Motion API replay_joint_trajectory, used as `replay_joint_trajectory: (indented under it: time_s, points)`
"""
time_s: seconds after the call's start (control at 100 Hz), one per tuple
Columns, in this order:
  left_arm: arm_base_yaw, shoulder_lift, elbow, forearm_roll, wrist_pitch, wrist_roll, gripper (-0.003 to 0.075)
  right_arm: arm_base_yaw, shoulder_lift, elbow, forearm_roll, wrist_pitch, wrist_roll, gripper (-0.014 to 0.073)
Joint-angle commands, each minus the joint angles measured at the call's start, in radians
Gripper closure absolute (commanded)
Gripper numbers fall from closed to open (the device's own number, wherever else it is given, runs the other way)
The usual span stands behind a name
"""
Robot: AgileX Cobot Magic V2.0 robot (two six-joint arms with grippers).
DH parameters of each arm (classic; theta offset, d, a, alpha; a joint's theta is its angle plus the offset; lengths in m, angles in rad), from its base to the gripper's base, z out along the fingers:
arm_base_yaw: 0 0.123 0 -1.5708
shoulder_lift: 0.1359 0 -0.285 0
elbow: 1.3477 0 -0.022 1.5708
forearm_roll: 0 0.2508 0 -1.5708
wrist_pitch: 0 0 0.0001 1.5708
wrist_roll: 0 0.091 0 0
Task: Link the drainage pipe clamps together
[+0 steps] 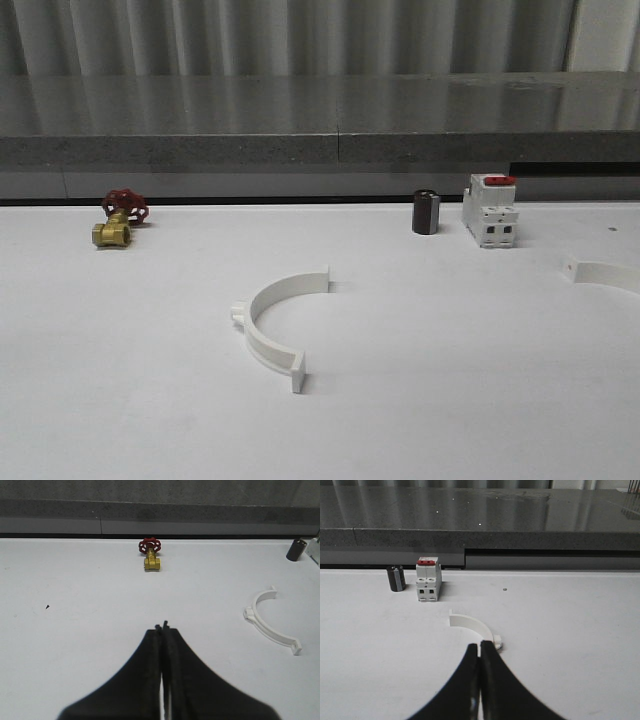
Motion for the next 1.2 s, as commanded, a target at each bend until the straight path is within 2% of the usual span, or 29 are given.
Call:
replay_joint_trajectory:
  time_s: [0.0,0.11,0.25,0.42,0.75,0.8,0.85,0.97,1.02,1.09,1.19]
  points:
    - [-0.001,0.015,-0.026,-0.008,-0.069,-0.009,0.0740,-0.006,-0.002,-0.064,0.001,0.004,-0.006,0.0662]
    - [-0.001,0.015,-0.026,-0.008,-0.069,-0.009,0.0740,-0.006,0.068,-0.159,0.001,0.102,-0.006,0.0662]
    - [-0.001,0.015,-0.026,-0.008,-0.069,-0.009,0.0740,-0.006,0.257,-0.321,0.001,0.200,-0.006,0.0662]
    - [-0.001,0.015,-0.026,-0.008,-0.069,-0.009,0.0740,-0.006,0.564,-0.566,-0.001,0.471,-0.008,0.0662]
    - [-0.001,0.015,-0.026,-0.008,-0.069,-0.009,0.0740,-0.007,1.040,-0.889,0.001,0.698,0.017,0.0648]
    - [-0.001,0.015,-0.026,-0.008,-0.069,-0.009,0.0740,-0.008,1.095,-0.918,0.001,0.705,0.022,0.0599]
    - [-0.001,0.015,-0.026,-0.008,-0.069,-0.009,0.0740,-0.020,1.146,-0.937,0.001,0.709,0.029,0.0509]
    - [-0.001,0.015,-0.026,-0.008,-0.069,-0.009,0.0740,-0.061,1.250,-0.967,0.001,0.680,0.029,0.0187]
    - [-0.001,0.015,-0.026,-0.008,-0.069,-0.009,0.0740,-0.078,1.288,-0.978,0.002,0.668,0.029,0.0092]
    - [-0.001,0.015,-0.026,-0.008,-0.069,-0.009,0.0740,-0.089,1.346,-1.000,0.007,0.666,0.029,0.0037]
    - [-0.001,0.015,-0.026,-0.008,-0.069,-0.009,0.0740,-0.089,1.428,-1.038,0.007,0.656,0.021,0.0044]
